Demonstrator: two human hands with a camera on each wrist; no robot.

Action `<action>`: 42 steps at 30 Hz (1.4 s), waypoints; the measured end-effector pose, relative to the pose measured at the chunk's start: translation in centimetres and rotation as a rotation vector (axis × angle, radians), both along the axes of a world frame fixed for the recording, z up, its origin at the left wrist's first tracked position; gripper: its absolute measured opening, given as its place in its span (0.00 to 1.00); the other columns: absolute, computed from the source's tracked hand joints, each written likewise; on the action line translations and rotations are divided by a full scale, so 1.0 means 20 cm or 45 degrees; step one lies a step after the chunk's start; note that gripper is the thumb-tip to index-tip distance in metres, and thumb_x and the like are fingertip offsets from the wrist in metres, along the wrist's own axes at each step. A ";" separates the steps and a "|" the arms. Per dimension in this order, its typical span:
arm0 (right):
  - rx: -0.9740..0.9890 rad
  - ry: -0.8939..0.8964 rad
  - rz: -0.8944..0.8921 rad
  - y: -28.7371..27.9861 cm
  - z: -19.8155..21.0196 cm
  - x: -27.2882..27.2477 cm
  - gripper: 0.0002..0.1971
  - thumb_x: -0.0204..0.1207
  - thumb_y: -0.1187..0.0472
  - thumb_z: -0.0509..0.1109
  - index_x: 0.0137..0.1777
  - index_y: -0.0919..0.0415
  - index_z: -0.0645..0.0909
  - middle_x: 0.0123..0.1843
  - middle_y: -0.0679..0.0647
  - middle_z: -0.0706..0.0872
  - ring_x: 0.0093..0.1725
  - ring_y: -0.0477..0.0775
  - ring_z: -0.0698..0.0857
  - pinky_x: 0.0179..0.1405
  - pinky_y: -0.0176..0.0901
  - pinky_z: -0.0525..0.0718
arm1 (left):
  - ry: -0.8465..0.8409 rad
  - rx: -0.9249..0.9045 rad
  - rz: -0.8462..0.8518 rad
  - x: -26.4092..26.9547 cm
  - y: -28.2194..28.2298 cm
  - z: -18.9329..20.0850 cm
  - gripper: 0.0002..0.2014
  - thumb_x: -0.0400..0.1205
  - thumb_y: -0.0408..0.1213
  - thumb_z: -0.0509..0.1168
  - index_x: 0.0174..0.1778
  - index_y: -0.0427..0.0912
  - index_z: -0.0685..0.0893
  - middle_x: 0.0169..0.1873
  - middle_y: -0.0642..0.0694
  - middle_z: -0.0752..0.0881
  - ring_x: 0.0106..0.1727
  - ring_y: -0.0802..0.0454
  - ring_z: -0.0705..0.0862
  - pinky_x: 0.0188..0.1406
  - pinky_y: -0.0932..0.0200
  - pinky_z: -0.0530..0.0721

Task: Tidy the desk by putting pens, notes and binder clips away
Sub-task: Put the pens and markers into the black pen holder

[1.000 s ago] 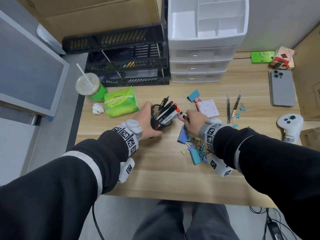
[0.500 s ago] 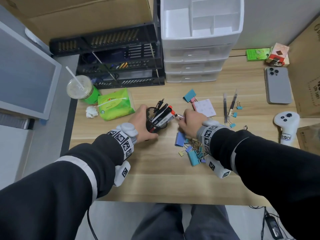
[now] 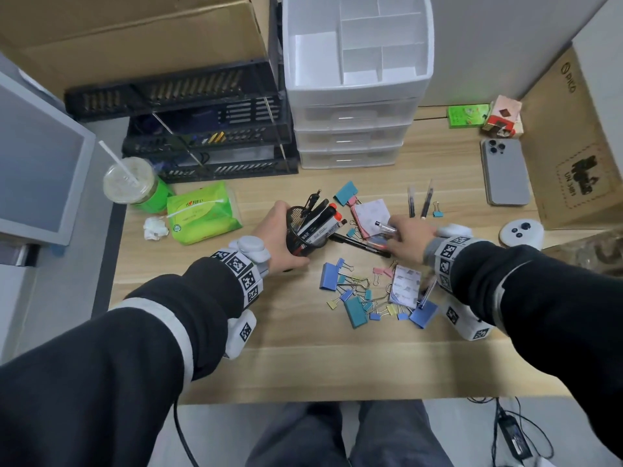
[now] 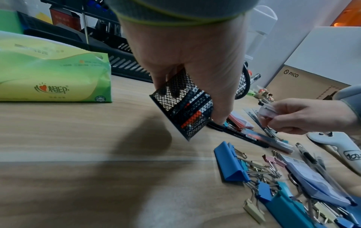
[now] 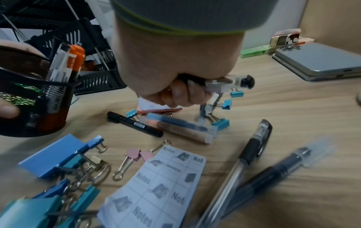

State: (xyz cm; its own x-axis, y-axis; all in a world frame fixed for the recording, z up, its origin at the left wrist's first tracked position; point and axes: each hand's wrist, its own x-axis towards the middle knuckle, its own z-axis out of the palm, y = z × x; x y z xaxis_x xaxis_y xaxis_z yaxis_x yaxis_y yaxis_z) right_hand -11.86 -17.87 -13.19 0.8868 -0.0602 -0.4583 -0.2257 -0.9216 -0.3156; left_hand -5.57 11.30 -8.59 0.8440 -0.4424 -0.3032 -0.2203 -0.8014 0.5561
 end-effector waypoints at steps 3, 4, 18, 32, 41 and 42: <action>-0.119 0.132 0.054 0.03 -0.02 0.00 0.10 0.67 0.58 0.75 0.43 0.54 0.77 0.38 0.50 0.85 0.40 0.54 0.86 0.43 0.48 0.87 | 0.008 0.008 0.006 -0.01 0.00 -0.01 0.46 0.58 0.47 0.86 0.66 0.42 0.66 0.52 0.49 0.79 0.48 0.51 0.81 0.43 0.63 0.74; -0.156 0.157 0.062 0.04 -0.02 0.00 0.11 0.66 0.58 0.76 0.43 0.53 0.76 0.38 0.50 0.84 0.39 0.53 0.85 0.43 0.48 0.88 | 0.010 0.011 0.008 -0.01 0.00 -0.01 0.46 0.58 0.46 0.86 0.66 0.41 0.66 0.52 0.49 0.79 0.47 0.51 0.81 0.43 0.63 0.74; -0.296 0.056 0.299 0.07 0.08 0.02 0.09 0.71 0.46 0.64 0.43 0.50 0.73 0.35 0.48 0.82 0.31 0.50 0.82 0.28 0.39 0.78 | -0.015 0.011 0.037 -0.03 0.02 -0.01 0.46 0.57 0.47 0.85 0.66 0.42 0.66 0.52 0.48 0.79 0.48 0.50 0.81 0.44 0.61 0.76; -0.300 0.219 0.315 0.36 0.04 0.14 0.09 0.74 0.50 0.68 0.43 0.55 0.79 0.38 0.51 0.85 0.35 0.52 0.85 0.39 0.45 0.87 | -0.021 0.033 0.054 -0.05 0.12 -0.04 0.45 0.57 0.46 0.86 0.65 0.39 0.68 0.50 0.49 0.78 0.47 0.52 0.79 0.41 0.62 0.73; -0.140 0.315 0.232 0.28 0.20 0.14 0.17 0.75 0.46 0.67 0.37 0.60 0.78 0.36 0.54 0.85 0.30 0.52 0.82 0.28 0.39 0.80 | 0.031 0.089 0.037 -0.03 0.08 0.00 0.46 0.57 0.49 0.86 0.64 0.42 0.67 0.49 0.50 0.78 0.45 0.53 0.80 0.35 0.64 0.72; -0.095 0.303 0.172 0.25 0.24 0.15 0.17 0.78 0.46 0.65 0.37 0.60 0.77 0.34 0.55 0.84 0.28 0.52 0.80 0.27 0.39 0.78 | 0.035 0.095 0.028 -0.02 0.07 0.01 0.46 0.56 0.49 0.86 0.64 0.43 0.66 0.49 0.50 0.79 0.45 0.53 0.81 0.35 0.63 0.72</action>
